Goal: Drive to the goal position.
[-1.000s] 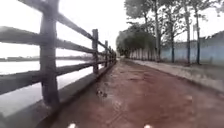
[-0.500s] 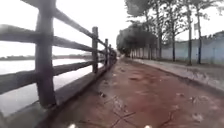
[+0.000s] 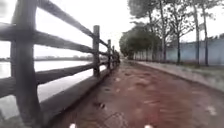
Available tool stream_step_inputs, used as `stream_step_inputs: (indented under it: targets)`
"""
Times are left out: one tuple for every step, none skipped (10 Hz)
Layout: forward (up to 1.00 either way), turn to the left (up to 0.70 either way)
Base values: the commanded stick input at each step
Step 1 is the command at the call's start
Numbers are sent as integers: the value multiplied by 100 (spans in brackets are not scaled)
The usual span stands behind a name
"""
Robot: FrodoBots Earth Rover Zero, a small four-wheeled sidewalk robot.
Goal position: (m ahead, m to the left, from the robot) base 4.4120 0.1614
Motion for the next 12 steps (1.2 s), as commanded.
stream_step_inputs:
  targets:
    - [85, -29]
    - [85, -31]
    - [85, -29]
    - [85, -27]
    - [85, -25]
    - [85, -22]
    - [85, -20]
    - [85, -17]
    - [85, -14]
    - [85, -10]
    - [85, -6]
    - [85, -3]
